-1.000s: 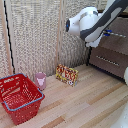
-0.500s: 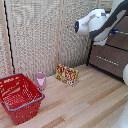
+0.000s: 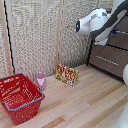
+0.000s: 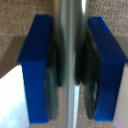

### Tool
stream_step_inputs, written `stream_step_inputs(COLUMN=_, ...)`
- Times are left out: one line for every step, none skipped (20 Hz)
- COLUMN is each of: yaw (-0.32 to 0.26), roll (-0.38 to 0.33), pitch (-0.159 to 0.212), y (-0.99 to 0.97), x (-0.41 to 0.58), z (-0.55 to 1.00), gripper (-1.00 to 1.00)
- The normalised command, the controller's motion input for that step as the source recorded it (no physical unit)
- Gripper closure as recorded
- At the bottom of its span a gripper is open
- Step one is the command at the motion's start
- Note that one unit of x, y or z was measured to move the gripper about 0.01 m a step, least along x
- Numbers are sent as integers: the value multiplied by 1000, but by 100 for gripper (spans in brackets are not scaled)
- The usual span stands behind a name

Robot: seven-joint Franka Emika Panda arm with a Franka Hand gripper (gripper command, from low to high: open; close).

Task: Transport the gripper mindfully toward the orange-red bowl and clasp it to elevate with ease. Ensure your robot's arm aligns efficiently with the top drawer's opening. Carefully slide the orange-red bowl into the designated spot with precision. After confirmation, withdraw the gripper gently. Close the drawer smoothly by transitioning the gripper to its handle.

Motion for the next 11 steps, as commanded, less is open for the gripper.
stream_step_inputs(yaw=-72, roll=0, pitch=0, y=0, x=37, z=171, gripper=-100)
stream_step_inputs(yaw=-55, roll=0, pitch=2, y=0, x=91, z=123, gripper=-100)
stream_step_inputs(yaw=-79, roll=0, pitch=0, y=77, x=169, z=89, gripper=-100)
stream_step_inputs(yaw=-104, roll=0, pitch=0, y=166, x=206, z=37, gripper=-100)
stream_step_inputs(yaw=-92, roll=0, pitch=0, y=291, x=189, z=0, gripper=-100)
stream_step_inputs(yaw=-72, roll=-19, pitch=9, y=443, x=186, z=0, gripper=-100)
stream_step_inputs(yaw=-54, roll=-43, pitch=49, y=586, x=237, z=-9, gripper=-100)
stream_step_inputs(yaw=-14, roll=-46, pitch=59, y=609, x=186, z=-26, gripper=-100)
stream_step_inputs(yaw=0, roll=-30, pitch=30, y=566, x=166, z=-3, gripper=-100)
stream_step_inputs(yaw=0, roll=-16, pitch=9, y=511, x=123, z=-3, gripper=-100)
stream_step_inputs(yaw=-11, roll=-18, pitch=0, y=529, x=83, z=-9, gripper=-100)
